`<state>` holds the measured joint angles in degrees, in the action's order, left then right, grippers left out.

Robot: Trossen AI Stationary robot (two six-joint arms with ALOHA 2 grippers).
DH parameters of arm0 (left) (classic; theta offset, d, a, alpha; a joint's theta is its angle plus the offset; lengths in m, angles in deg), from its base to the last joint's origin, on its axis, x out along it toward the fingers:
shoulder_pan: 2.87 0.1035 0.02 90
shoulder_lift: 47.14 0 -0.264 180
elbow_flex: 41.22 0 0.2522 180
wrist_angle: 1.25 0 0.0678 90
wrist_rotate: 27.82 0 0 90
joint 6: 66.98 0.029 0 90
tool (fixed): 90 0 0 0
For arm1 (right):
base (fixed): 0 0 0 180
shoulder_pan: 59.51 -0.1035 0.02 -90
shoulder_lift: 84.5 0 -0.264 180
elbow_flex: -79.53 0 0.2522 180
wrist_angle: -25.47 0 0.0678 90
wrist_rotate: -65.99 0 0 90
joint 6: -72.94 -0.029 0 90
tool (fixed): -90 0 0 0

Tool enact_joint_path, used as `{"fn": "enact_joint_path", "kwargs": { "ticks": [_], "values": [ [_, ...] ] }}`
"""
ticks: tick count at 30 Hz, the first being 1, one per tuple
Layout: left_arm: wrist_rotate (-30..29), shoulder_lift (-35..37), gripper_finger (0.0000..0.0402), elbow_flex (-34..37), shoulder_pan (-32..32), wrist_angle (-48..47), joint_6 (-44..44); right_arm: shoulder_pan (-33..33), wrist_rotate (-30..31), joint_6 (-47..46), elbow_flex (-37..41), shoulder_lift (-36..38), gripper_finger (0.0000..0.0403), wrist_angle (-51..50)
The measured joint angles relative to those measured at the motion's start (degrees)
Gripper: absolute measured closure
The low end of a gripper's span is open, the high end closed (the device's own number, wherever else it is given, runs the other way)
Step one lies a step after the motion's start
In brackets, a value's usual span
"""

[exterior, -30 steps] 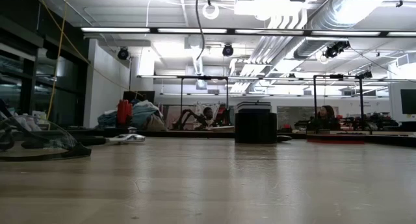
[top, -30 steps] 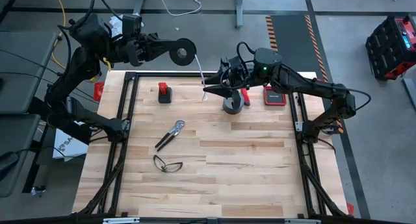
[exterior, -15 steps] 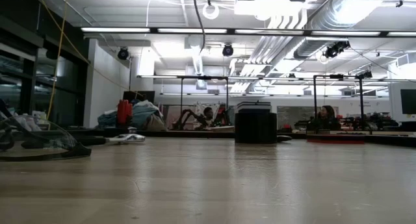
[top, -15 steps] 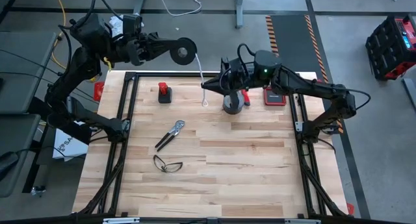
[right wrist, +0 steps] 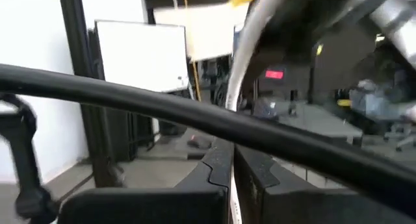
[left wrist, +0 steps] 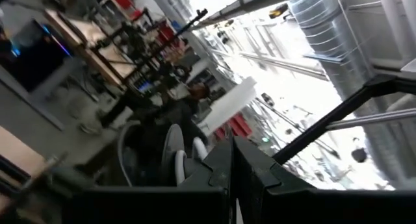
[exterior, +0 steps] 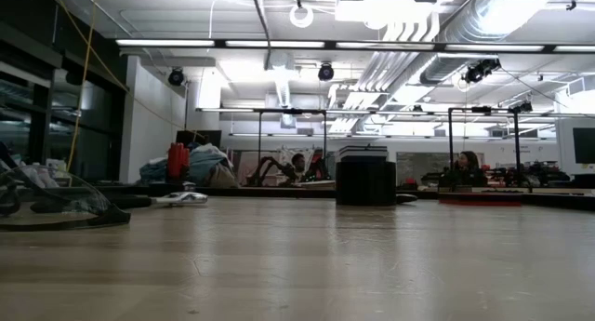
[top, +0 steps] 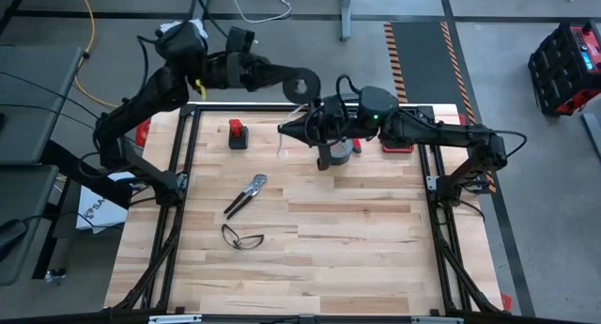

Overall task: Coil cords
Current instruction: Coil the white wire onto the black spool

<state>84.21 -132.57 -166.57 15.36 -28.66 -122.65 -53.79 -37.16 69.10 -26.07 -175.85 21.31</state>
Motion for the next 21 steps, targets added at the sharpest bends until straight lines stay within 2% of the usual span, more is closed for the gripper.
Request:
{"fn": "enact_joint_path", "kwargs": {
  "ticks": [9, 21],
  "values": [
    [1.46, -0.02, 0.0402, 0.0, -3.12, 0.29, -6.35, 1.42, 1.04, 1.28, 0.0, 0.04, 0.0403, 4.32],
    [-1.03, -0.93, 0.0401, -0.07, -5.3, -0.04, -5.89, 1.7, 1.01, 1.34, 0.0, 0.04, 0.0403, 9.55]
  ]
}}
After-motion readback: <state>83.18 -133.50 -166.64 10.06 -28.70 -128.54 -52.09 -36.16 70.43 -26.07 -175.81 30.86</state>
